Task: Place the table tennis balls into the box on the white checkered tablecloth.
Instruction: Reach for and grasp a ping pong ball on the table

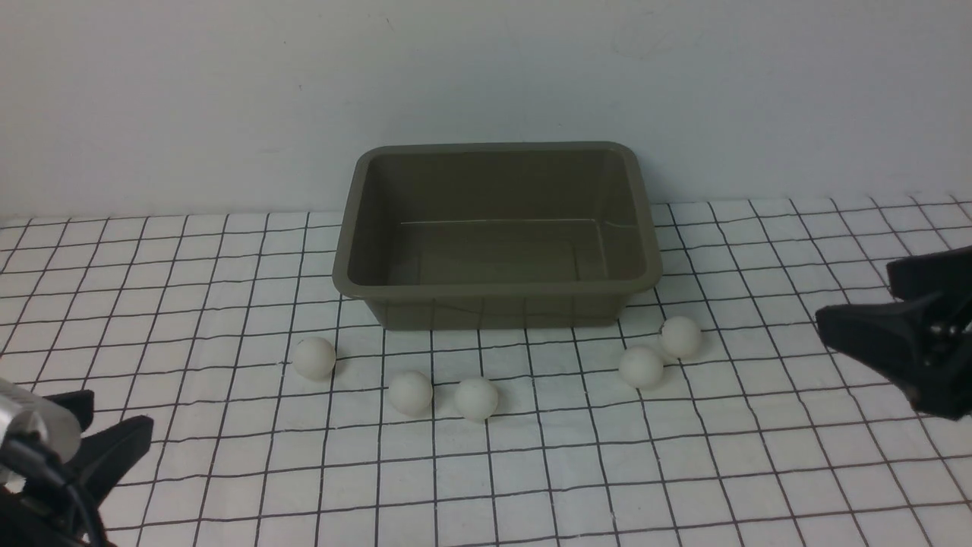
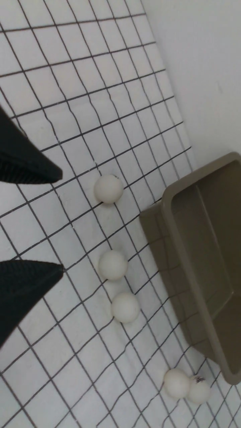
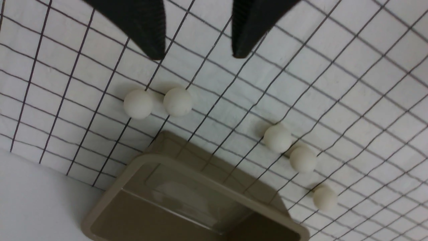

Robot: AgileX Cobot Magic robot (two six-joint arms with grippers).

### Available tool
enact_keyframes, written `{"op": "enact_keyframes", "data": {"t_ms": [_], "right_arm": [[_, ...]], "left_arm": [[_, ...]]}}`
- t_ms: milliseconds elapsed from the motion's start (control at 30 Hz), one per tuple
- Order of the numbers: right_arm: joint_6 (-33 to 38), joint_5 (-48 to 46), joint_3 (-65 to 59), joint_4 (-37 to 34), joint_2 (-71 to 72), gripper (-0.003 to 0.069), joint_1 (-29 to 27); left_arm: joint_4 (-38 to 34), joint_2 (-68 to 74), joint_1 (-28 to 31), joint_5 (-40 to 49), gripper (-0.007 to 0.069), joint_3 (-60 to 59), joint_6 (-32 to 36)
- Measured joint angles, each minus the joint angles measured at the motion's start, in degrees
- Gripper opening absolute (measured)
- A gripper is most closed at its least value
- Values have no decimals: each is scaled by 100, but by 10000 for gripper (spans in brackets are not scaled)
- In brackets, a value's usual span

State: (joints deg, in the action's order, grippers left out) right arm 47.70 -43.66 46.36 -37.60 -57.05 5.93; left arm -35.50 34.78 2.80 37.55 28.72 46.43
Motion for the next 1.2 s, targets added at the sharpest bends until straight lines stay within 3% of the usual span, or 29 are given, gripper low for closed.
{"op": "enact_keyframes", "data": {"t_ms": [200, 367, 567, 667, 1200], "right_arm": [[-161, -295, 346, 47, -1022, 507, 0], [-777, -339, 845, 53, -1995, 475, 0], [-1142, -444, 1704, 66, -2816, 340, 0], [-1163, -597, 2124, 181, -3180, 305, 0], [-1187, -548, 2836, 721, -4474, 366, 0]], "left_arm": [[-33, 560, 0, -479, 288, 0, 153], [-44, 767, 0, -648, 288, 0, 170], [-39, 809, 0, -455, 288, 0, 177], [-39, 809, 0, -455, 288, 0, 190], [-39, 809, 0, -455, 288, 0, 211]]}}
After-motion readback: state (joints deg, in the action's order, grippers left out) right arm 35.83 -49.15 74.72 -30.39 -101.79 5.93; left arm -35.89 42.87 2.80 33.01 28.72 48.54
